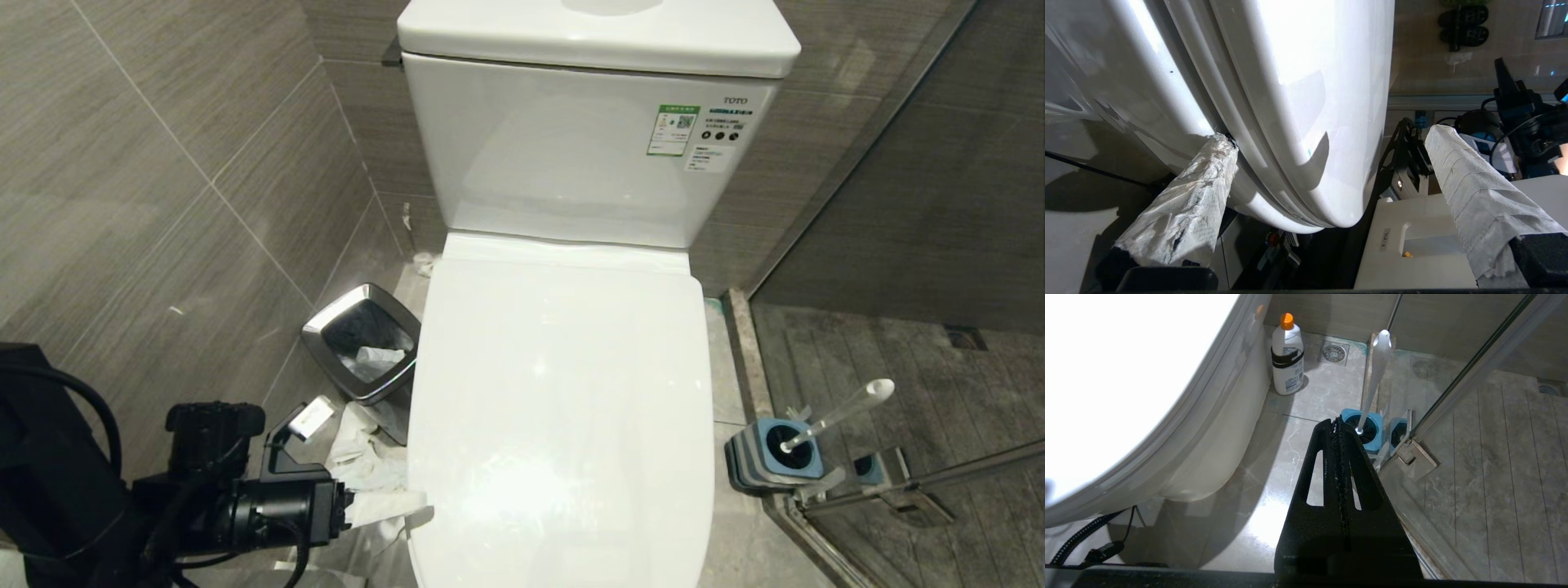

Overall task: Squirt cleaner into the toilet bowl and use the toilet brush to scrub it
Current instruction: Use the left hand to lift the toilet lid slightly

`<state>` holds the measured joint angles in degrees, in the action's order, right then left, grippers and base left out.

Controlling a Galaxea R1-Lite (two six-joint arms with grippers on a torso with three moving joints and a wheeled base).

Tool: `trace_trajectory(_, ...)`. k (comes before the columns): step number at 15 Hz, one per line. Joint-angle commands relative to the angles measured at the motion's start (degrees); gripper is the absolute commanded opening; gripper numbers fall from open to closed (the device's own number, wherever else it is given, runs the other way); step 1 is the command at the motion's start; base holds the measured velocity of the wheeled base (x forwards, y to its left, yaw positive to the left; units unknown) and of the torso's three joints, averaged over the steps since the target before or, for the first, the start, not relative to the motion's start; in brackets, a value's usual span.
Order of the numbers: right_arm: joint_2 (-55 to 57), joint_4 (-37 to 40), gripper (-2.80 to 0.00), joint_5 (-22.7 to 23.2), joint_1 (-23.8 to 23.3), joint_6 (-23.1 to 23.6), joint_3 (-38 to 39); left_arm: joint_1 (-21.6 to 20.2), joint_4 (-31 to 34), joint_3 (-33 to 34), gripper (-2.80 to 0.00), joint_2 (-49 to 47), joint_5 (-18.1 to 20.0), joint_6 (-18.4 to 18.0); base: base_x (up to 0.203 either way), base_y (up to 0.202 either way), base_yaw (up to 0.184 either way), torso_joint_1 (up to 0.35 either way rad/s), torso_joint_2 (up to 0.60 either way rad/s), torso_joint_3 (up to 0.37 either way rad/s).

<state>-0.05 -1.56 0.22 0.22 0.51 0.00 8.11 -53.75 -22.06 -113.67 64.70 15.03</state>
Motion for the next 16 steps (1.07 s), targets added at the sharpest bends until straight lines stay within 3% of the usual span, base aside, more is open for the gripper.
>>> trace_trajectory(1, -0.04, -0.02, -2.80, 0.04, 0.04, 0.02, 0.70, 1.42, -0.13, 0.07, 0.00, 0.01, 0.25, 0.17, 0.000, 0.000, 0.000, 0.000, 0.00, 0.000)
trace_trajectory(8, -0.04, -0.02, -2.80, 0.04, 0.04, 0.02, 0.70, 4.77, -0.13, 0.84, 0.00, 2.81, 1.13, 1.06, 0.000, 0.000, 0.000, 0.000, 0.00, 0.000)
trace_trajectory(12, -0.04, -0.02, -2.80, 0.04, 0.04, 0.02, 0.70, 5.41, -0.04, 1.99, 0.00, 6.65, 6.37, 4.88, 0.000, 0.000, 0.000, 0.000, 0.00, 0.000)
trace_trajectory(16, -0.04, -0.02, -2.80, 0.04, 0.04, 0.02, 0.70, 5.72, -0.04, 1.40, 0.00, 10.70, 7.36, 8.41, 0.000, 0.000, 0.000, 0.000, 0.00, 0.000)
